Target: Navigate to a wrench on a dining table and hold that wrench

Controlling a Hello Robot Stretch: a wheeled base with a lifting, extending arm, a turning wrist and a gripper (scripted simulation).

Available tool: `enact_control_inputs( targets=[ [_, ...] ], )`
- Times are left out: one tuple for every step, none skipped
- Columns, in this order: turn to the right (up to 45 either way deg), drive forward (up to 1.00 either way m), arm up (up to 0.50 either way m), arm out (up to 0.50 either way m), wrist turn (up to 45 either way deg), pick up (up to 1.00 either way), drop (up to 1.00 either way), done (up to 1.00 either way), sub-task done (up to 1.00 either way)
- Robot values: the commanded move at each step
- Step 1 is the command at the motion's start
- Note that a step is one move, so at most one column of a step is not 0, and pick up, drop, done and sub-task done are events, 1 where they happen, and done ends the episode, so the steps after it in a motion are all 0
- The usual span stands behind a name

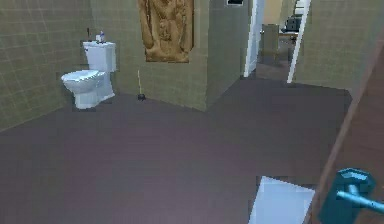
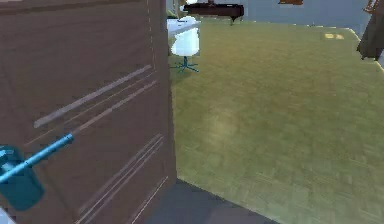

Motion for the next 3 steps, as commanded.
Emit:
enact_control_inputs(
  targets=[
    [0.0,0.45,0.00,0.00,0.0,0.00,0.00,0.00,0.00],
    [21.0,0.00,0.00,0.00,0.0,0.00,0.00,0.00,0.00],
    [0.0,1.00,0.00,0.00,0.0,0.00,0.00,0.00,0.00]
  ],
)
